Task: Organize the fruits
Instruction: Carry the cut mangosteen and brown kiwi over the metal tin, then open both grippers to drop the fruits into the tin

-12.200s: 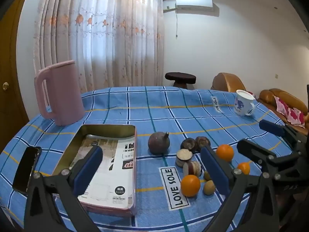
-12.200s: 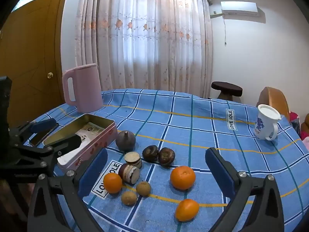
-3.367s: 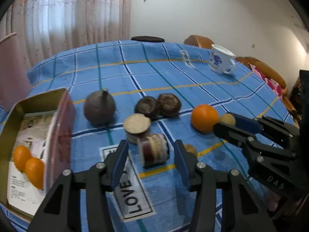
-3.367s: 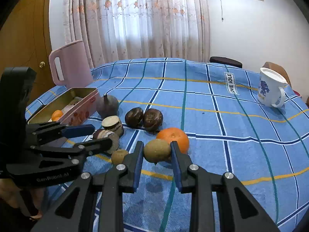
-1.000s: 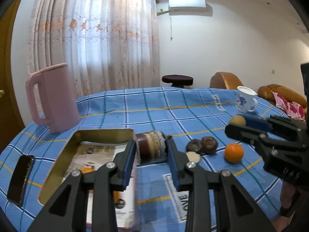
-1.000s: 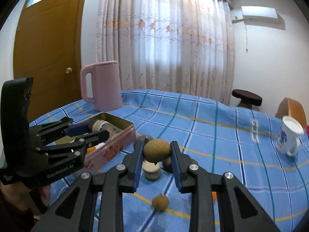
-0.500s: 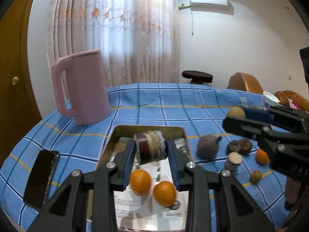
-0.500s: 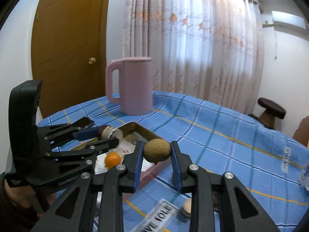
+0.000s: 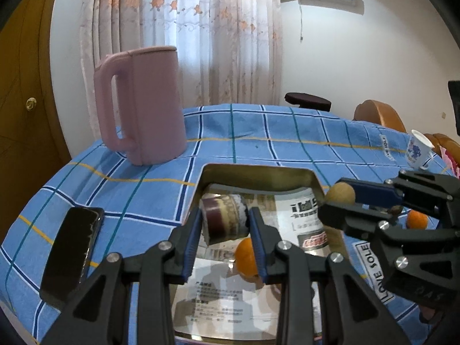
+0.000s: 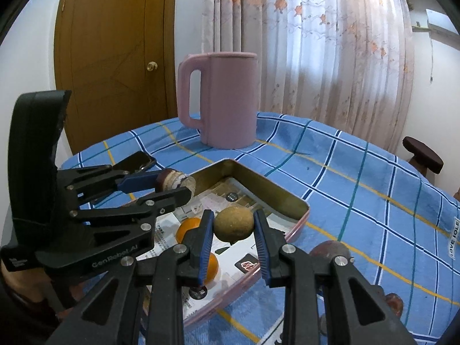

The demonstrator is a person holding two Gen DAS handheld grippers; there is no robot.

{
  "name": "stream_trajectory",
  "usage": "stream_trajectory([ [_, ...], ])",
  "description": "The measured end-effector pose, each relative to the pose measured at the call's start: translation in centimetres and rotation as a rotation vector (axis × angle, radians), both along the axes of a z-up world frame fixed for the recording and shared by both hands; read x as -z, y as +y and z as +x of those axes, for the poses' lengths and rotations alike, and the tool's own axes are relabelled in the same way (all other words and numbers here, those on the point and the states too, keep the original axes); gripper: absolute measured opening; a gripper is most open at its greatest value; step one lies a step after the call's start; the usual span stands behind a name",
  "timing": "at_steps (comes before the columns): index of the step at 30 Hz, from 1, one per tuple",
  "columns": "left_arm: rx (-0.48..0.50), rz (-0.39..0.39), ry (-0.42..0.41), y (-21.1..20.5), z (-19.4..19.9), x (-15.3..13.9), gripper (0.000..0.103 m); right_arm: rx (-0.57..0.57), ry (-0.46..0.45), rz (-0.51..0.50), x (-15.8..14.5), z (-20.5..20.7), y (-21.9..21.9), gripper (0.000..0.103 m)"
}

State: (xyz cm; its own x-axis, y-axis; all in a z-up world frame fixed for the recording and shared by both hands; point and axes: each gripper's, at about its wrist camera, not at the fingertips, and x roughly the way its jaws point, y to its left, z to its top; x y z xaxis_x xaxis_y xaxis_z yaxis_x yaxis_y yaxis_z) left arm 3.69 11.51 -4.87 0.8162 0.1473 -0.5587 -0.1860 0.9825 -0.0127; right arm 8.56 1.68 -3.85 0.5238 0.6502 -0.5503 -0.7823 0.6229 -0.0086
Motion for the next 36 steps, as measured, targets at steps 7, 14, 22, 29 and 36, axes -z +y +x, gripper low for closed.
stream_trajectory([
  [7,-0.001,-0.005,0.032,0.5,0.3,1.0,0.035,-0.004,0.020,-0.034,1.1,0.3,1.2,0.030],
  [14,0.005,-0.005,0.051,0.5,0.5,1.4,0.035,-0.004,0.053,-0.070,2.3,0.7,2.0,0.030],
  [22,-0.027,0.011,0.047,0.5,0.1,1.3,0.044,-0.030,0.103,-0.093,3.5,0.6,2.7,0.030],
  [29,-0.048,-0.001,-0.018,0.0,-1.7,-0.2,0.083,0.009,0.074,-0.034,2.4,-0.5,-0.2,0.045],
  [36,0.047,-0.011,-0.082,-4.2,-2.4,-2.0,0.098,0.152,0.001,-0.007,0.8,-2.2,-9.1,0.058],
])
